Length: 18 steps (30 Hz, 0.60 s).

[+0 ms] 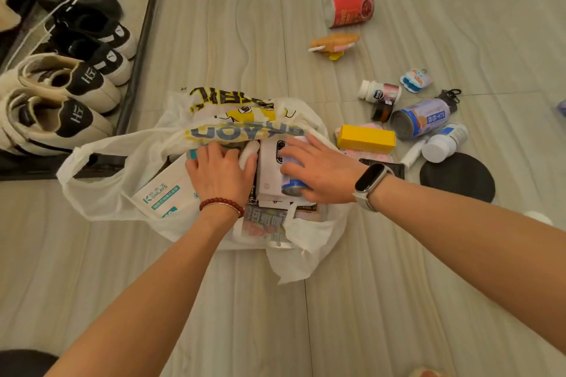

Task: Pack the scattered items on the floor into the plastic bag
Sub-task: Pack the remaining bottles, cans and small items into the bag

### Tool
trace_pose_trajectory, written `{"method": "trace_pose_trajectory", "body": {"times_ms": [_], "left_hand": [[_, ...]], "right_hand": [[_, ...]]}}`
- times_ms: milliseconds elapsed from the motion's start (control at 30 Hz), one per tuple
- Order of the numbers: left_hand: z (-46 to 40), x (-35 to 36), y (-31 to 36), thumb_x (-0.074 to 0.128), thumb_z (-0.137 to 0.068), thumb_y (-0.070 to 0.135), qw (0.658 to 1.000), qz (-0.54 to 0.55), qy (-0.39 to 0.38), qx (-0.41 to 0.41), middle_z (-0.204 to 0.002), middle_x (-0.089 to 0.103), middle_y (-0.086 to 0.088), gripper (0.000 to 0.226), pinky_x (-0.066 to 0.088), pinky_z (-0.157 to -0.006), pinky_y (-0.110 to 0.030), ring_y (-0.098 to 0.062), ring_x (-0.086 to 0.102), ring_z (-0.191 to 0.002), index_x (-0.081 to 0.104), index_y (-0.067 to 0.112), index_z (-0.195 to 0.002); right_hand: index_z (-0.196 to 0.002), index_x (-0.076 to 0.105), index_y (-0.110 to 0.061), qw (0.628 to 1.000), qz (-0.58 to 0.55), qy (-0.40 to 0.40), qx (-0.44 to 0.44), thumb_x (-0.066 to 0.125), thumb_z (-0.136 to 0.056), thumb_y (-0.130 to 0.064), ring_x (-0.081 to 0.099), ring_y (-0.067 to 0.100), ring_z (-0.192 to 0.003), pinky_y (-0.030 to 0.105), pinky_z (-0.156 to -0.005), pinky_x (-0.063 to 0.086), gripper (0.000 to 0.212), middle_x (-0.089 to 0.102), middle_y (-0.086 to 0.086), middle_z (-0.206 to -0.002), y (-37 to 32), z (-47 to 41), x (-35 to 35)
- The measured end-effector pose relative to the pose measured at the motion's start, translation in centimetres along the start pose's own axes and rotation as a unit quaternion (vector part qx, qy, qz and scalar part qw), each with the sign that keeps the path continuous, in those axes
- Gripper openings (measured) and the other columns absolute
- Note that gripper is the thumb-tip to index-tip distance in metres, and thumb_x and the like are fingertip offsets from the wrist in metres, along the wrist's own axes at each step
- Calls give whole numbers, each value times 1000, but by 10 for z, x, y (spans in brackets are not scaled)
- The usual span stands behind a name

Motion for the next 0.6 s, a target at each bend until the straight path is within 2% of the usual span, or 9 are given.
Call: {"method": "trace_pose_trajectory", "body": {"times_ms": [67,133,200,267,333,400,500,567,600], "left_hand": [[8,-2,-2,50,-83,44,1000,13,23,12,-94,60,-17,41,37,-77,-43,-35,52,-91,68,9,-95],[23,-4,-2,48,-82,41,998,35,34,31,-101,60,-14,38,36,-81,-42,-32,50,-97,64,13,-102],[46,-5,5,44,-81,41,995,54,36,80,-102,62,-10,38,31,-81,-38,-25,45,-99,63,15,-100],[71,-7,20,41,-79,47,985,106,-19,137,-100,63,-7,44,33,-80,-34,-21,48,-97,64,16,-100],[91,-7,38,32,-75,62,957,201,-165,129,-113,59,-2,65,37,-84,-29,-19,53,-105,56,18,-116],[108,-2,53,26,-67,75,923,229,-286,119,-130,47,2,86,37,-92,-27,-15,47,-117,38,23,-134],[120,4,69,46,-72,71,916,167,-321,170,-142,38,-1,92,37,-100,-30,-18,42,-125,16,20,-143],[119,4,74,54,-81,55,922,170,-311,159,-141,43,-4,86,40,-94,-31,-20,47,-122,8,19,-145],[117,4,75,55,-83,50,922,183,-310,142,-139,45,-6,85,41,-90,-32,-22,50,-119,6,19,-145]], "right_hand": [[-105,59,-3,999,2,35,21,71,-68,0,43,44,-125,57,-100,35,39,54,26,-126,4,1,3],[-105,59,2,996,-27,56,60,67,-66,10,45,47,-122,56,-95,41,40,53,31,-124,7,7,7],[-103,60,0,990,-34,87,107,69,-64,10,50,46,-116,49,-80,52,42,55,30,-120,10,15,4],[-106,59,-4,981,-37,100,162,68,-67,5,50,40,-115,41,-69,53,41,53,25,-121,15,22,7],[-120,53,-7,973,-96,55,203,58,-82,-5,37,35,-127,45,-87,46,38,42,20,-135,20,30,20],[-120,55,-4,965,-150,60,205,56,-85,-10,41,37,-126,49,-98,43,36,46,20,-134,23,41,26],[-110,60,-2,955,-150,116,226,60,-80,-12,54,40,-111,53,-87,49,32,58,22,-119,26,57,31],[-124,50,-4,926,-181,139,300,57,-85,-18,43,38,-123,52,-98,41,42,47,20,-132,27,62,33],[-132,41,-5,898,-230,130,352,56,-88,-22,35,35,-129,48,-105,34,49,39,19,-139,29,63,36]]}}
Point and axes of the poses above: each hand's wrist, its own z-axis away from the middle knuckle, its own x-axis out of the palm, y = z × x, the point moved 3 cm from there along -z, towards the middle knuckle
